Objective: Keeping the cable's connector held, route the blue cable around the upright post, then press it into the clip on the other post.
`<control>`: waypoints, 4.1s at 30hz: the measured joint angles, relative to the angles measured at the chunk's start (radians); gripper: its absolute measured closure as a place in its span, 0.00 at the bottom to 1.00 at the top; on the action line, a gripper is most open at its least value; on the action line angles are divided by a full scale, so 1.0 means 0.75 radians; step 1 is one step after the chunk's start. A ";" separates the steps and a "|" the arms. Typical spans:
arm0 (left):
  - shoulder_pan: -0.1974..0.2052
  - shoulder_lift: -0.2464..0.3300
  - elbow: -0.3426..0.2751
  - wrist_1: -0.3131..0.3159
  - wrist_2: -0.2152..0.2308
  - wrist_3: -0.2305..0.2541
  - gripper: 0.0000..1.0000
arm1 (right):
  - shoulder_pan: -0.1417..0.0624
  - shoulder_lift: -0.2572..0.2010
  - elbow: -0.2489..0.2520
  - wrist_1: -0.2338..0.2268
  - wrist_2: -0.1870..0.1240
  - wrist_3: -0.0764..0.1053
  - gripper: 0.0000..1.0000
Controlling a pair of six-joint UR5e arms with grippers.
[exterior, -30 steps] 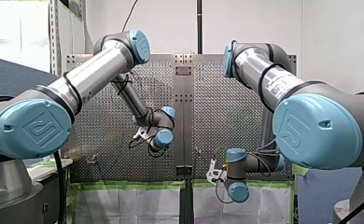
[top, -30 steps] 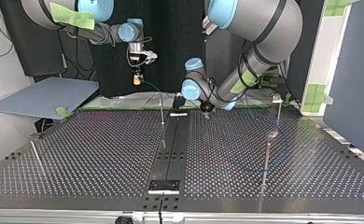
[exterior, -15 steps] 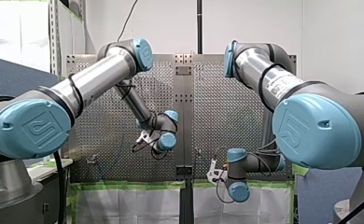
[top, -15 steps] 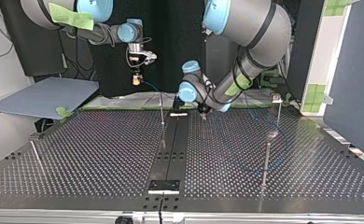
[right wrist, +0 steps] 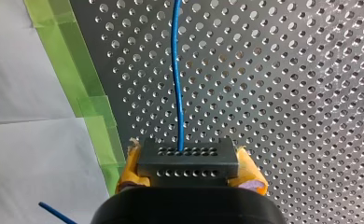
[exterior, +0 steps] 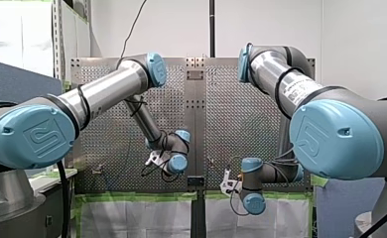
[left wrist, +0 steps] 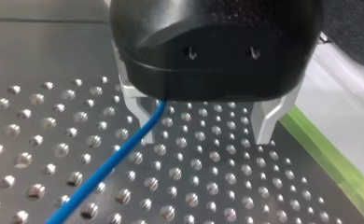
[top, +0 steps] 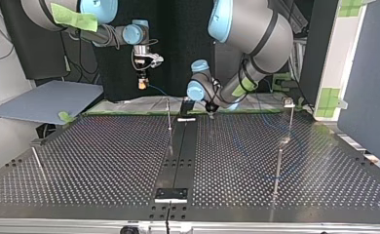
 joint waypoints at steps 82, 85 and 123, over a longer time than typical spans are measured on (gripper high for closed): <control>-0.067 -0.110 0.011 -0.147 0.595 -0.626 0.00 | -0.088 -0.001 -0.014 0.103 -0.319 -0.102 1.00; -0.074 -0.110 0.011 -0.137 0.624 -0.650 0.00 | -0.089 -0.001 -0.014 0.107 -0.326 -0.105 1.00; -0.125 -0.109 0.010 -0.092 0.835 -0.889 0.00 | -0.104 -0.001 -0.022 0.126 -0.355 -0.107 1.00</control>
